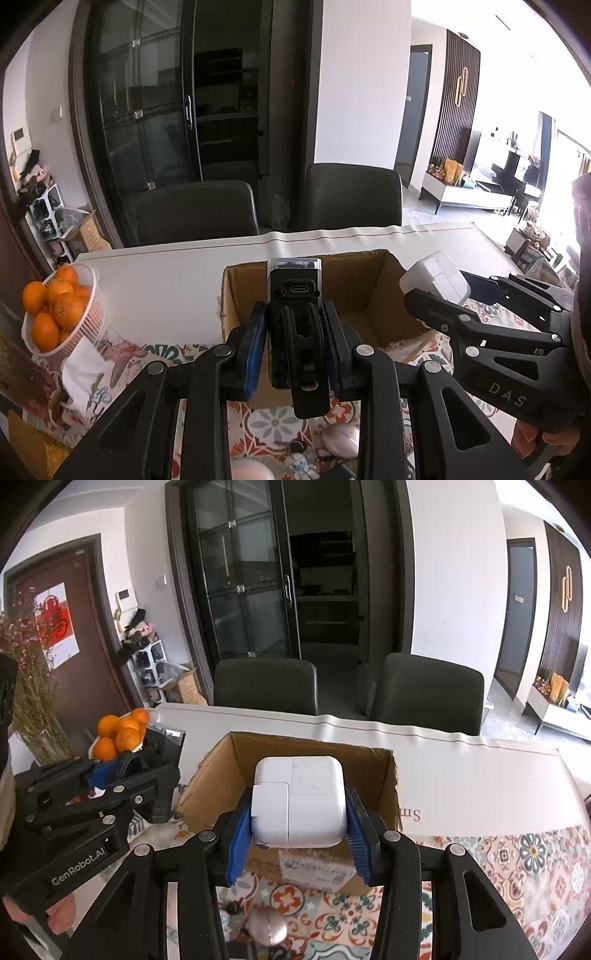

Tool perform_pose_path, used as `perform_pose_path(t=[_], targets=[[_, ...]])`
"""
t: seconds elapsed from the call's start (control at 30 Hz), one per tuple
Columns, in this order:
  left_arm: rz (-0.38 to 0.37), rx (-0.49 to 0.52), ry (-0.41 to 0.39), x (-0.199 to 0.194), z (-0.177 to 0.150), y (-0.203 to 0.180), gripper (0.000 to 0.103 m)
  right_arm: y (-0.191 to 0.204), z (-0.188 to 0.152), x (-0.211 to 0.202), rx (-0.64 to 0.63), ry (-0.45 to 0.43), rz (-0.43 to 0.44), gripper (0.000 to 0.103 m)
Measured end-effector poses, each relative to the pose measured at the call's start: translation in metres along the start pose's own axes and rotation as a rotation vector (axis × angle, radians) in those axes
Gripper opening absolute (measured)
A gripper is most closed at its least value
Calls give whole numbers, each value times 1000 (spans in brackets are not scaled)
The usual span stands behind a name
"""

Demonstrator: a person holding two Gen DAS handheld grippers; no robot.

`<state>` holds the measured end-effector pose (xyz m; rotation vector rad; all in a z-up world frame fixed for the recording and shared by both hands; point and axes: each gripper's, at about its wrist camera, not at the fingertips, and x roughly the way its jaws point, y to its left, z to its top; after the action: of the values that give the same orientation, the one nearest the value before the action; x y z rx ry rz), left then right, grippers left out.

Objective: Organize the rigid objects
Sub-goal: 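Carry both items over the cardboard box and open both tools to drop them, then move both tools back to the table objects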

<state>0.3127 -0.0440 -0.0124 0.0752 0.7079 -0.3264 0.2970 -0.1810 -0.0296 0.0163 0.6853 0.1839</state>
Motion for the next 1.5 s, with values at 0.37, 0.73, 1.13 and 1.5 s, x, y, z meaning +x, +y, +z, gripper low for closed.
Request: perform_pose_path(t=[0.37,0.73,1.13,1.5], targets=[[-30,9,119,58,16,4,29,-16,20,57,-8,138,-2,46],[-39,-22,267,109,3,8,29,-32,2,113,14,297,20,46],[112,-14,171,69,0,6,78,-33,3,82,-7,203,-110,72],[173,-47,69,-1,-16,-10,101,-33,-10,5,34,79,-224,80]])
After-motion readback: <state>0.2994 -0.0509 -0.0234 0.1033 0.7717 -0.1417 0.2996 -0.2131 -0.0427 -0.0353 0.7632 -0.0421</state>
